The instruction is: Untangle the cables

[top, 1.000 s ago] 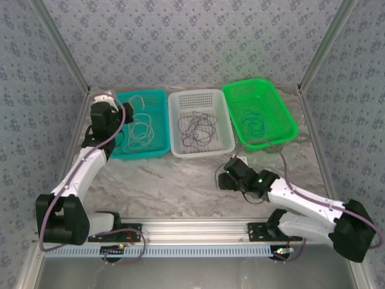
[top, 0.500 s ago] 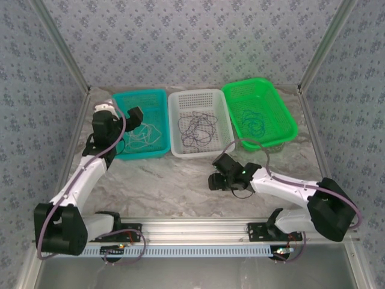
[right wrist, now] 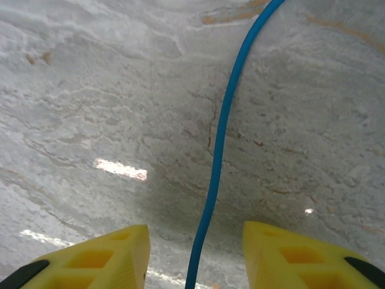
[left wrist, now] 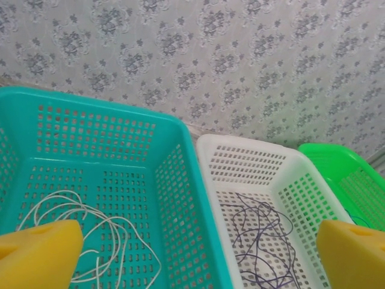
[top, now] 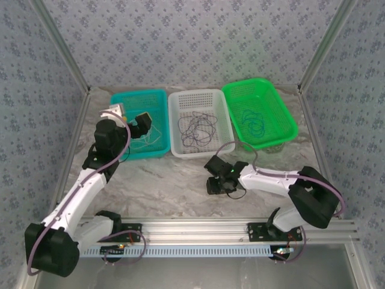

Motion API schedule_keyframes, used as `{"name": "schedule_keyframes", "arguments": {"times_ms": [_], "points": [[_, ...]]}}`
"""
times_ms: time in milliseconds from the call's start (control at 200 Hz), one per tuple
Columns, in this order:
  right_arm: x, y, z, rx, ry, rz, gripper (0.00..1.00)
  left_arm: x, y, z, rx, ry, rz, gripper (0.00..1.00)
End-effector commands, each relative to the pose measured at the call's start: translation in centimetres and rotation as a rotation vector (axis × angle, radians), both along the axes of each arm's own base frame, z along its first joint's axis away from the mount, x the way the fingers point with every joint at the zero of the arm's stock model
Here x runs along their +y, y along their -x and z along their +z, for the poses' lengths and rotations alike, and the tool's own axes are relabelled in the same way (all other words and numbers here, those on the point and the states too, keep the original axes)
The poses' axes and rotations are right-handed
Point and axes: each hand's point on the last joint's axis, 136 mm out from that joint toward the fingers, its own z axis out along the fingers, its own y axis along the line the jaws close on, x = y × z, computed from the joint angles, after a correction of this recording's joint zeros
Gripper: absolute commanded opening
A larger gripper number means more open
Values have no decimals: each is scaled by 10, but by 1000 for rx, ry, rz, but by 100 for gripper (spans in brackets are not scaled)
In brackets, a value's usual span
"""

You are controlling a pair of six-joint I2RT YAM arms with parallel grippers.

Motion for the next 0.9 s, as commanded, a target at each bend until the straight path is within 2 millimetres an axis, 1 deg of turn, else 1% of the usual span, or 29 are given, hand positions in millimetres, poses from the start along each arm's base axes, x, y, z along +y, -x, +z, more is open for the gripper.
{"name": "schedule_keyframes", "arguments": {"times_ms": [0,70,125,200,275,360,370,385,465,530,555,625,685,760,790,844,894], "points": [[0,4,-3,36,44,7,36,0,6,15,-58,-20,-4,99],[-2,2,-3,22,62,7,20,1,7,16,-61,-25,0,99],[-2,0,0,0,68,7,9,2,8,16,-60,-29,2,99],[-5,-3,10,-45,75,3,0,3,9,15,-60,-32,6,99],[-10,-5,24,-105,78,-1,0,4,10,14,-60,-31,9,99],[-12,-8,46,-181,39,-8,0,4,11,12,-55,-30,13,99],[-13,-8,47,-183,38,-9,0,4,11,11,-54,-30,12,99],[-13,-8,53,-202,22,-10,0,4,11,11,-54,-30,13,99],[-18,-10,77,-262,-30,-23,0,5,11,8,-50,-28,15,99],[-17,-11,96,-302,-83,-16,0,4,12,7,-49,-26,14,100],[-21,-8,99,-298,-80,-11,0,5,12,7,-49,-24,14,99],[-22,-6,115,-318,-122,2,0,4,13,5,-45,-22,9,99],[-19,-3,127,-324,-174,23,0,3,15,4,-42,-18,2,100],[-9,1,148,-334,-286,62,0,1,17,3,-44,-5,-8,99],[-9,2,157,-345,-314,62,0,0,18,2,-42,-1,-12,99],[-14,1,170,-384,-320,85,0,-1,19,0,-38,3,-15,99],[-23,0,181,-408,-315,79,0,0,21,-1,-35,6,-15,100]]}}
